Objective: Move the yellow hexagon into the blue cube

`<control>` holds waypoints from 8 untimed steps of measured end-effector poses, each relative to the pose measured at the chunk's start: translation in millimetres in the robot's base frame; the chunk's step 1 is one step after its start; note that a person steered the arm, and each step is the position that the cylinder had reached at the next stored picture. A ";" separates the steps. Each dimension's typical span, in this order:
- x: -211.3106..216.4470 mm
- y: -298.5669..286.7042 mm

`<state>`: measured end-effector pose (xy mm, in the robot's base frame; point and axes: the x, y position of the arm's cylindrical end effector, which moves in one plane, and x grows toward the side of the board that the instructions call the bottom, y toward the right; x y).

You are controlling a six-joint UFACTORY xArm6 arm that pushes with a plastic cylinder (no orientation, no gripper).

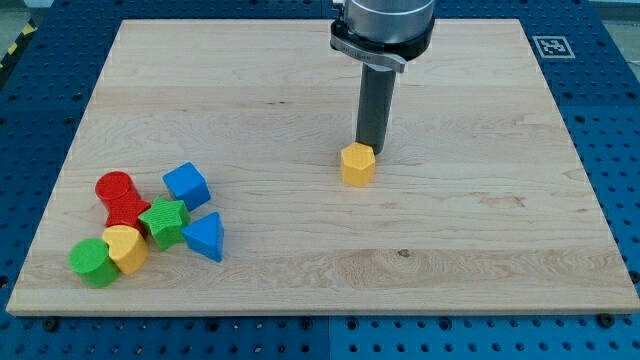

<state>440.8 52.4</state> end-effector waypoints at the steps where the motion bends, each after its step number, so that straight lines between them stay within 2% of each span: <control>1: 11.3 0.0; 3: 41.1 0.0; 5: 44.9 -2.5; 8: 58.2 -38.9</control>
<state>499.0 13.5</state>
